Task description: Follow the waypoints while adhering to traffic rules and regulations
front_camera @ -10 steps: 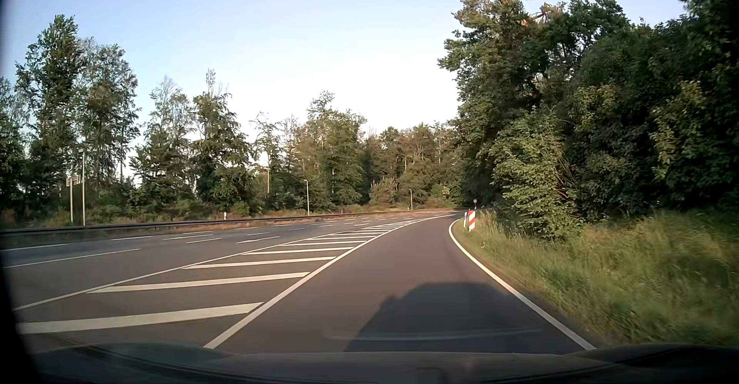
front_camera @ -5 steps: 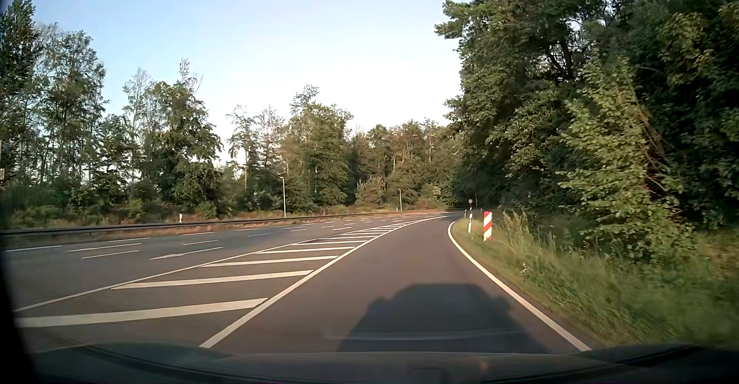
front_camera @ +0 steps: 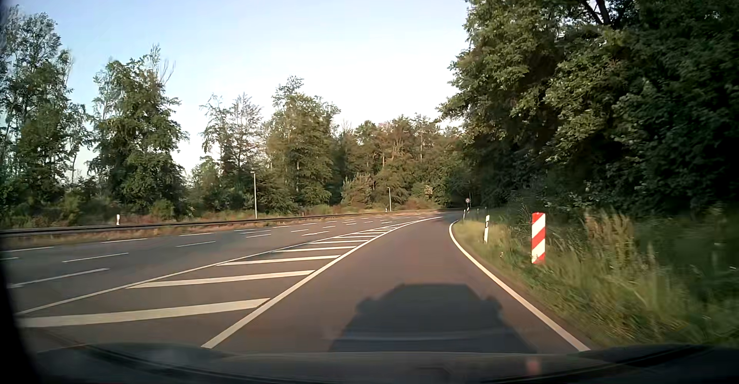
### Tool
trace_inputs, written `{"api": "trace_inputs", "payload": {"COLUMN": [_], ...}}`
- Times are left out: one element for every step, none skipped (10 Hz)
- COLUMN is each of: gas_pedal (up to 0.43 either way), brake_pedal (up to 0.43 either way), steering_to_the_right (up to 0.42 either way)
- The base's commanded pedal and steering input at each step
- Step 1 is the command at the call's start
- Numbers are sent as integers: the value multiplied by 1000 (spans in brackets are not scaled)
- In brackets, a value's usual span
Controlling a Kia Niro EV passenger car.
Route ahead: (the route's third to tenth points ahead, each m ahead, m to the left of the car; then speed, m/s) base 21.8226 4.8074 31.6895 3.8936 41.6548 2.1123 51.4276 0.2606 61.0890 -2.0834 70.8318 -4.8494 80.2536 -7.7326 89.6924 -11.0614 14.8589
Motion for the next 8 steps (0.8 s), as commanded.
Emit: {"api": "trace_inputs", "payload": {"gas_pedal": [441, 429, 421, 421, 409, 409, 409, 398], "brake_pedal": [12, 12, 12, 12, 12, 12, 12, 12], "steering_to_the_right": [18, 19, 20, 20, 20, 21, 21, 20]}}
